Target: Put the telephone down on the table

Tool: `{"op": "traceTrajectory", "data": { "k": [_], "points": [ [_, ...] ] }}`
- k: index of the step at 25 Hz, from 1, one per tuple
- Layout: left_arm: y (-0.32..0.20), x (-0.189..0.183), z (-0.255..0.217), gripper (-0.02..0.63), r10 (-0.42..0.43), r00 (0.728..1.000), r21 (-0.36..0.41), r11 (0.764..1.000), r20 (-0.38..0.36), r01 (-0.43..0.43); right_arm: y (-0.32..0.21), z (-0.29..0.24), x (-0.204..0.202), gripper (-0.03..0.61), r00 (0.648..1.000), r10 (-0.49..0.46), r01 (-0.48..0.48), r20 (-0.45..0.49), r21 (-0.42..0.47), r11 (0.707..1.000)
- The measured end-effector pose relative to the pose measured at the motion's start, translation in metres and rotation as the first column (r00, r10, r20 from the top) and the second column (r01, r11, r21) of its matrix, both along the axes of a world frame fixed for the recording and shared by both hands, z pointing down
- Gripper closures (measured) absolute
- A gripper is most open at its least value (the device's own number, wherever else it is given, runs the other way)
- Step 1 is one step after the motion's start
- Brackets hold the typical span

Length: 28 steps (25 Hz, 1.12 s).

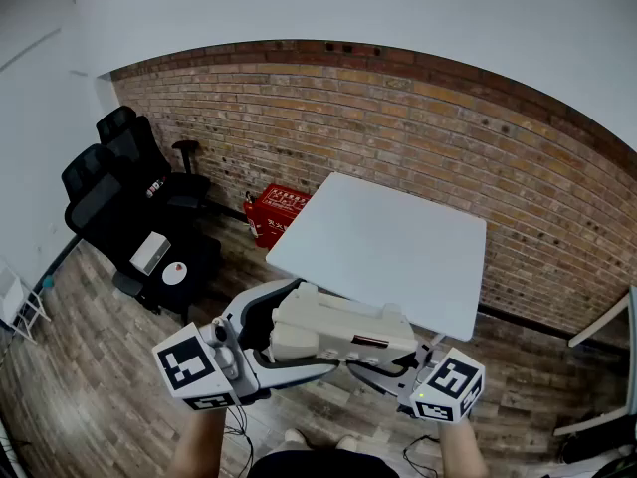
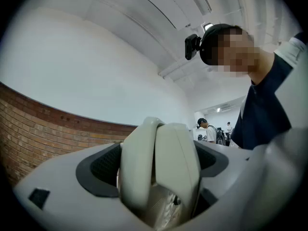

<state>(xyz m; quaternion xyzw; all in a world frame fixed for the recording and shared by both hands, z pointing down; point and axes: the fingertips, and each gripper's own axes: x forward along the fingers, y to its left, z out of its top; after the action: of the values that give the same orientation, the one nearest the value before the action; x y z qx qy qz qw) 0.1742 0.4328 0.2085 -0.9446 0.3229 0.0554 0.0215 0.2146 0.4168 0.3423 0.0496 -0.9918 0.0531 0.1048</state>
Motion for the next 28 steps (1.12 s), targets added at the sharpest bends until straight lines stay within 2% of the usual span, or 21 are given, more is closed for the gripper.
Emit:
{"op": "traceTrajectory", "data": {
  "k": [10,21,28],
  "points": [
    [-0.008,0.008,0.0,0.146,-0.002,1.0,-0.001,1.0,0.015,0.002,-0.008,-0.003,0.008,0.377,1.0,-0.001,0.001,0.011,-0.003,1.0],
    [-0.016,0.033,0.003,0.146,-0.036,0.999,0.004,0.999,-0.008,0.036,-0.017,0.001,0.033,0.377,0.999,-0.034,0.034,0.004,0.001,0.999],
    [-0.021,0.032,0.006,0.146,-0.055,0.998,0.005,0.998,0.007,0.055,-0.023,0.004,0.031,0.377,0.998,-0.055,0.055,0.006,-0.006,0.998]
  ]
}}
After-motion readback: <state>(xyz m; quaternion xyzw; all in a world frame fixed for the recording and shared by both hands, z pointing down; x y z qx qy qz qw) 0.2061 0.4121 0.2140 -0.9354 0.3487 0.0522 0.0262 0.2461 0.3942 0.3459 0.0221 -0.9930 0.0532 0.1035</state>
